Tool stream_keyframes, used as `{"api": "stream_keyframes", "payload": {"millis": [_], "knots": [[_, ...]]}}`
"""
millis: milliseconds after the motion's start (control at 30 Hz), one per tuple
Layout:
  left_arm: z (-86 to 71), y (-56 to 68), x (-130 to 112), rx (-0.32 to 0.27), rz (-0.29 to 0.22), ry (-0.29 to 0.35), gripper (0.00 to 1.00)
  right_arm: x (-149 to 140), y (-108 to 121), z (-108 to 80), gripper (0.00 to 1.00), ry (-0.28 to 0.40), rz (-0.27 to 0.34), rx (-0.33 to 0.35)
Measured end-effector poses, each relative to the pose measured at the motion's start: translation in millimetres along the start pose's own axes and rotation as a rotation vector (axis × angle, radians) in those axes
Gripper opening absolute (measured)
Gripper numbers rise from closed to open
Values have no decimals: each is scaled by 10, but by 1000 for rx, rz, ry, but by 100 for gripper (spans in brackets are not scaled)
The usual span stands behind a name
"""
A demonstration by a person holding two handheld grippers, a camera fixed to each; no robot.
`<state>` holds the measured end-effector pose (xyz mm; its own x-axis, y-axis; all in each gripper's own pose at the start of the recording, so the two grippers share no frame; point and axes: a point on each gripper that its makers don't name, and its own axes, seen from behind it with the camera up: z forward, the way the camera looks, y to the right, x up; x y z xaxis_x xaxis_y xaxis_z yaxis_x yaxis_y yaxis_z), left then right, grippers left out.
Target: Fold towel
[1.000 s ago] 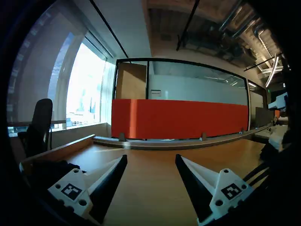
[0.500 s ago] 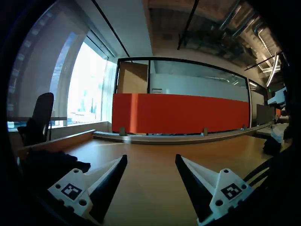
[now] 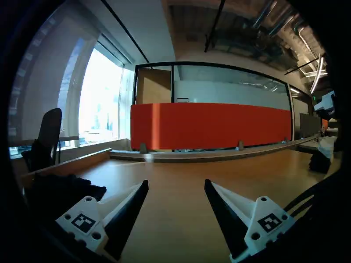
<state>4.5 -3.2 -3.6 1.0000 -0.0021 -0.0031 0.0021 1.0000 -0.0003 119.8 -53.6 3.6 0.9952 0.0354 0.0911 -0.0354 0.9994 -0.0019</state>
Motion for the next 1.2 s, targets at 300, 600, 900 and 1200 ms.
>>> {"api": "stream_keyframes", "payload": {"millis": [300,600,900,1200], "knots": [[5,5,-3,-4,-1,-1,94,20,41,-8,90,0,0,-7],[8,-2,-24,3,1,-2,94,67,41,4,91,4,-13,-2],[11,-3,-29,3,1,-3,95,177,130,31,91,29,-29,-6],[19,1,-33,4,1,-3,95,327,414,98,91,88,-44,-53]]}}
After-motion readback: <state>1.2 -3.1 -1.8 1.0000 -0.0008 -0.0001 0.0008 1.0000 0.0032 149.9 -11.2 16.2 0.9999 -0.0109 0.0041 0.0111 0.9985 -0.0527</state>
